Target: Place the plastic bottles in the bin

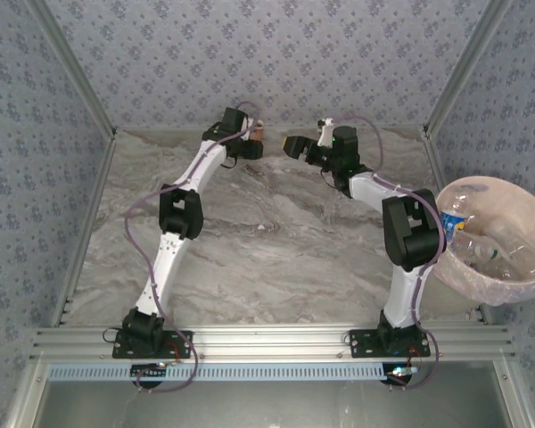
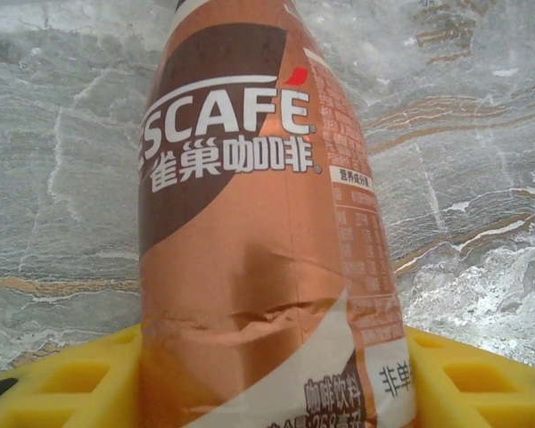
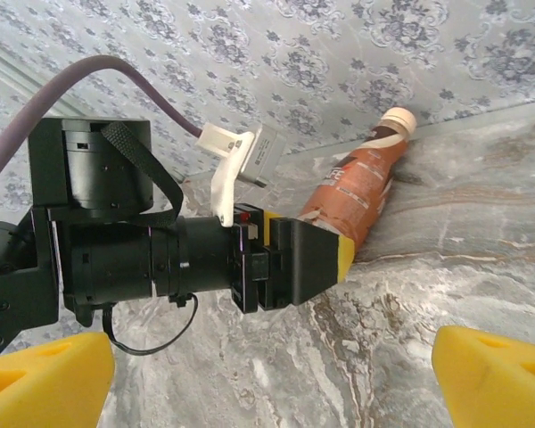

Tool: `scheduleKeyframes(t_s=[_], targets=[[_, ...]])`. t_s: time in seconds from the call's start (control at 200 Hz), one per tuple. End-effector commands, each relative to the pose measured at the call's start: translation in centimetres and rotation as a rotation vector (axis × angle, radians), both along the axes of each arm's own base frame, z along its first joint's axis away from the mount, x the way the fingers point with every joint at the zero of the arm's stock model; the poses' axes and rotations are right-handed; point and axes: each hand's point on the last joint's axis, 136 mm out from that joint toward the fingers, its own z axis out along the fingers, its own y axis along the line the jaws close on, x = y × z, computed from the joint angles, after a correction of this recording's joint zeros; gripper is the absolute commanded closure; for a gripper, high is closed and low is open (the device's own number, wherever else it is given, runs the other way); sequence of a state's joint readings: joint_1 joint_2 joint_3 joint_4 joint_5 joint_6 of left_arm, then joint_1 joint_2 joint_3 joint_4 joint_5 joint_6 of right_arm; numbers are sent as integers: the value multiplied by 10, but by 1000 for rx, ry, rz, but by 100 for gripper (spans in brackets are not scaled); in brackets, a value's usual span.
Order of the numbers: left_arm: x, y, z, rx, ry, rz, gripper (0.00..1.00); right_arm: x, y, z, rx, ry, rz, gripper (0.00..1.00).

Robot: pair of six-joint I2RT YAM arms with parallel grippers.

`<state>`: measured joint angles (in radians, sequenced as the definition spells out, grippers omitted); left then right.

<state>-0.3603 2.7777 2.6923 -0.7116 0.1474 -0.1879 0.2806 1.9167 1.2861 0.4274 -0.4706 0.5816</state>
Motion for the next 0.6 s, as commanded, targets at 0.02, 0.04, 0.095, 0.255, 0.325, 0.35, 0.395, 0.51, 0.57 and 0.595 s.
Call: scheduleKeyframes(t_s=[0.02, 0.04, 0.095, 0.255, 0.325, 0.35, 0.395, 0.51, 0.57, 0.595], targets=[[-21, -6, 39, -70, 41, -22, 46, -15, -10, 12, -90, 13, -61, 5], [-24, -7, 43, -80, 44, -25, 46, -18, -12, 11, -101, 25, -74, 5], [-36, -9, 47, -99, 57, -36, 47, -25, -18, 10, -128, 60, -112, 4], [-69, -5, 70, -189, 7, -18, 47, -52, -26, 10, -163, 146, -159, 1], [-93, 2, 72, -226, 11, -8, 48, -65, -25, 13, -175, 160, -161, 0], [-102, 3, 72, -242, 13, -7, 48, -68, -24, 15, -179, 160, -166, 0], [-116, 5, 81, -274, 2, -11, 48, -74, -25, 20, -179, 169, -183, 0], [-154, 6, 104, -382, -27, -42, 48, -91, -29, 17, -172, 216, -203, 0], [-171, 5, 119, -447, -46, -70, 48, -95, -29, 28, -126, 219, -208, 0], [-179, 4, 126, -475, -55, -81, 48, -98, -27, 34, -111, 212, -204, 0]])
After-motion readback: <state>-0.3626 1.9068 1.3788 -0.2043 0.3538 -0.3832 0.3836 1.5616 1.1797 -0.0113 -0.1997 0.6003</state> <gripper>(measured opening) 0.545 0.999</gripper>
